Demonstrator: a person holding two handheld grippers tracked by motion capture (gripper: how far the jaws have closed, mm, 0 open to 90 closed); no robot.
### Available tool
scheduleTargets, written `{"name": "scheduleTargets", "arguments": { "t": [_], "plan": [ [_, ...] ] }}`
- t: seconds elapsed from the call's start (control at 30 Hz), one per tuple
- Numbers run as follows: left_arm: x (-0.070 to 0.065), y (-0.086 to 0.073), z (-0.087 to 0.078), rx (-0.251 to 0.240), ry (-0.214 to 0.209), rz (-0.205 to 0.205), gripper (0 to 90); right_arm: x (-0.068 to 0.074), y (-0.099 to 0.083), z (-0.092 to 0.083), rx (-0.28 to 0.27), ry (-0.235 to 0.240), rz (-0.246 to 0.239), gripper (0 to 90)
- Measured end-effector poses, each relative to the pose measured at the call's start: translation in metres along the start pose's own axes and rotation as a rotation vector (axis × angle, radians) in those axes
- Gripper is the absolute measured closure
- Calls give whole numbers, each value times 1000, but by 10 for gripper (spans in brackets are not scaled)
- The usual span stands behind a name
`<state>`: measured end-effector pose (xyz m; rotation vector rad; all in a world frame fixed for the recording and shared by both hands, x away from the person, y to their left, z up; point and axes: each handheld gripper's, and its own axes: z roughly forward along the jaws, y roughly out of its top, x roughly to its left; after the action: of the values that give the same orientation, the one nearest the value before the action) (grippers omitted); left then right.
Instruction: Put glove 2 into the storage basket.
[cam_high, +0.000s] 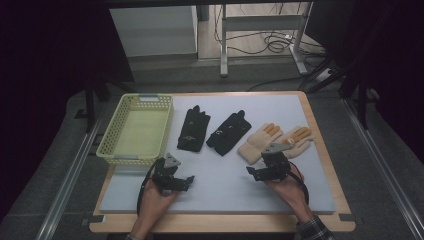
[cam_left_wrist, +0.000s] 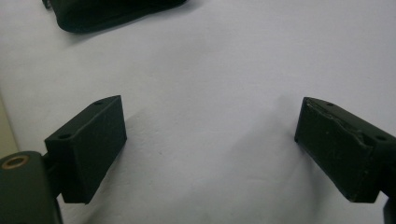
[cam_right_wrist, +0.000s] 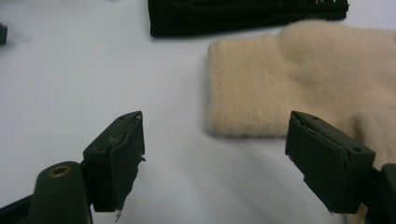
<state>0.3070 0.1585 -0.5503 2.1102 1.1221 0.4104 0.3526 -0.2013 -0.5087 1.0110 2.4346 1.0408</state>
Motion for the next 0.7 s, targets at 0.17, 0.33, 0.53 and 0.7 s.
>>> {"name": "scheduleTargets", "arguments": {
  "t": [0.17,0.33,0.53,0.7],
  "plan": [
    [0,0,0,0,0,0,90,-4,13,7,-14,15,33,196],
    [0,0,0,0,0,0,90,-8,28,17,-23,-15,3,265],
    [0,0,0,0,0,0,90,-16,47,34,-23,-19,14,363],
    [0,0,0,0,-1,0,90,-19,61,46,-18,-32,11,439]
  ]
}}
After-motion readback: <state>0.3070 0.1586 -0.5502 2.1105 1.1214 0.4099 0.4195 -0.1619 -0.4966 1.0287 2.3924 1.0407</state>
